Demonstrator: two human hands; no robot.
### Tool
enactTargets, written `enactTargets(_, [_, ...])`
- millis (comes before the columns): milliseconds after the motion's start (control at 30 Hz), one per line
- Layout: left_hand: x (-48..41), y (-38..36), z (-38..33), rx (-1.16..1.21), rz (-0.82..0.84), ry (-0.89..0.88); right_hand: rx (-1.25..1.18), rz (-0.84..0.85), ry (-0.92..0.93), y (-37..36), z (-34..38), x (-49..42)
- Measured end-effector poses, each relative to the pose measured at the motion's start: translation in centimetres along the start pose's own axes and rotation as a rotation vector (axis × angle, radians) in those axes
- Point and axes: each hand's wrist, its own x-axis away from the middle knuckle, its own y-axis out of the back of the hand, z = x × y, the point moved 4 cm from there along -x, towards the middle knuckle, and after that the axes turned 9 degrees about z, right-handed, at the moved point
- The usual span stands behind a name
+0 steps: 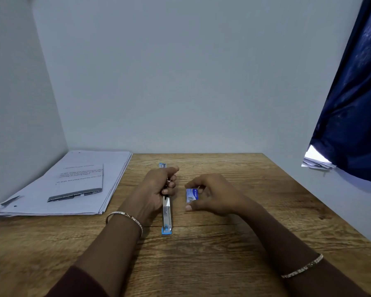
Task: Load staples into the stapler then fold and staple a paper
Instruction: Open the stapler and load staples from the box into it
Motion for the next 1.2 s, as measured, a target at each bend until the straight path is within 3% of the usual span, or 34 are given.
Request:
enactTargets(100, [0.1,-0.3,0.3,-0.046,0.009,0.019,-0.173,-0.203,0.005,1.2,-0.1,0.4])
enactTargets(167, [0.3,-0.9,0.7,0.021,0.107,0.062,-0.308,-0.282,0.047,2.0,0.1,0.6])
enactTargets(367, [1.1,-2.2,0.2,0.133,0.361,-0.018,-0.512,-0.259,0.177,2.4,0.9,1.1])
enactTargets(800, [0.1,-1.6,1.0,0.098,0.144,-0.171,-0.756,-0.193,0.214,1.7,0.6,0.6])
enactTargets(1033, [0.0,-0.8,1.0,0.095,-0.025,-0.222,-0.584,-0.456,0.049,2.4,0.3,0.9])
enactTargets(1200, [0.3,-0.7,0.8,0.064,-0.074,-0.236,-0.548,-0.464,0.034,2.5,0.3,1.2])
